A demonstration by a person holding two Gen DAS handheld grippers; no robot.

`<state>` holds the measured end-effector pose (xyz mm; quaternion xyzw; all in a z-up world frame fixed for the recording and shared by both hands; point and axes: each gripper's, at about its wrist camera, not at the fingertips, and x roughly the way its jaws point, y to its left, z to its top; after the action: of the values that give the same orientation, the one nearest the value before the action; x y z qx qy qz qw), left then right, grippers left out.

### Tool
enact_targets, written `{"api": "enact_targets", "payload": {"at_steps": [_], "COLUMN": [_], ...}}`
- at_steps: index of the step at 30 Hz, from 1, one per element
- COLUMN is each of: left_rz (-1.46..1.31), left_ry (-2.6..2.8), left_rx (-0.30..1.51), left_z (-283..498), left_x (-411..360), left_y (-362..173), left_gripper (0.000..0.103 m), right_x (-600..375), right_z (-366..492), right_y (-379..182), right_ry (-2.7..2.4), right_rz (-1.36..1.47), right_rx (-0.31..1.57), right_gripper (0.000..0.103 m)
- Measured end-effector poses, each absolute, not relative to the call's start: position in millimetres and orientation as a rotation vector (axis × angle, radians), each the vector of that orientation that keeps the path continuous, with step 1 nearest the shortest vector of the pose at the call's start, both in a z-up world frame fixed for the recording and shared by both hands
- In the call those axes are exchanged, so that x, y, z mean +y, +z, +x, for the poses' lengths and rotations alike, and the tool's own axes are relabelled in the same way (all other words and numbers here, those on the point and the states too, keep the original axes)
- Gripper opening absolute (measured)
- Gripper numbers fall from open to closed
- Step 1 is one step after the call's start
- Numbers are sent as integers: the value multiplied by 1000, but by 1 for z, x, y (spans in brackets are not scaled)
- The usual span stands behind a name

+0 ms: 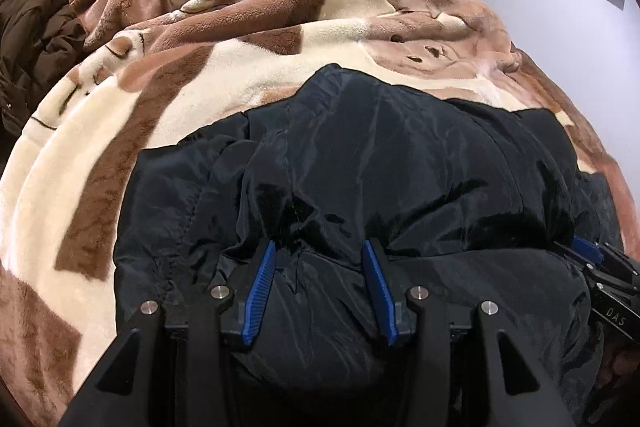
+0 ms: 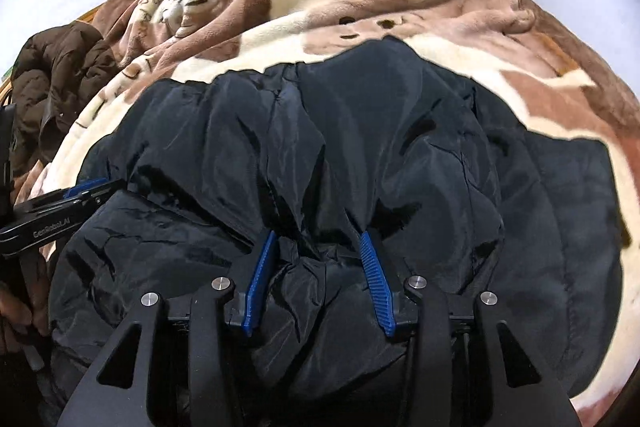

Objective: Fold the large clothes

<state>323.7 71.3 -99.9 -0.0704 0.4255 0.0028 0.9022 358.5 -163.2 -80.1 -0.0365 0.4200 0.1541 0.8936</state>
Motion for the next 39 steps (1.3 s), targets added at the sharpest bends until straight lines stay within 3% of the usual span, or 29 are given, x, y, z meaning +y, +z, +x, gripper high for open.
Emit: {"api": "enact_targets", "payload": {"at_steps": [7, 18, 22, 25, 28, 34, 39], "left_rz": [-119, -139, -187, -156, -176, -196, -204], "left_ry": [34, 35, -41, -68, -76, -82, -160], "left_rx": [903, 830, 843, 909, 952, 931, 919], "left_z": [323, 268, 252, 253, 260, 240, 217], "left_x": [65, 64, 46, 26, 27, 27, 6], "left_y": [-100, -45, -52, -78, -98, -73, -73], "left_gripper": [49, 48, 48, 47, 47, 46, 46], "right_x": [-164, -192, -215, -225, -227, -234, -212], "right_z": [355, 330, 356, 357, 359, 327, 286], "right_y": [-83, -5, -38, -53, -51, -11, -21], "right_ry": [318, 302, 213, 222, 233, 254, 361], "right_rz": [-94, -82, -103, -72, -65, -9, 18], "right_rx": [884, 772, 909, 911, 946, 896, 914], "right_gripper": [44, 44, 44, 44, 44, 44, 44]}}
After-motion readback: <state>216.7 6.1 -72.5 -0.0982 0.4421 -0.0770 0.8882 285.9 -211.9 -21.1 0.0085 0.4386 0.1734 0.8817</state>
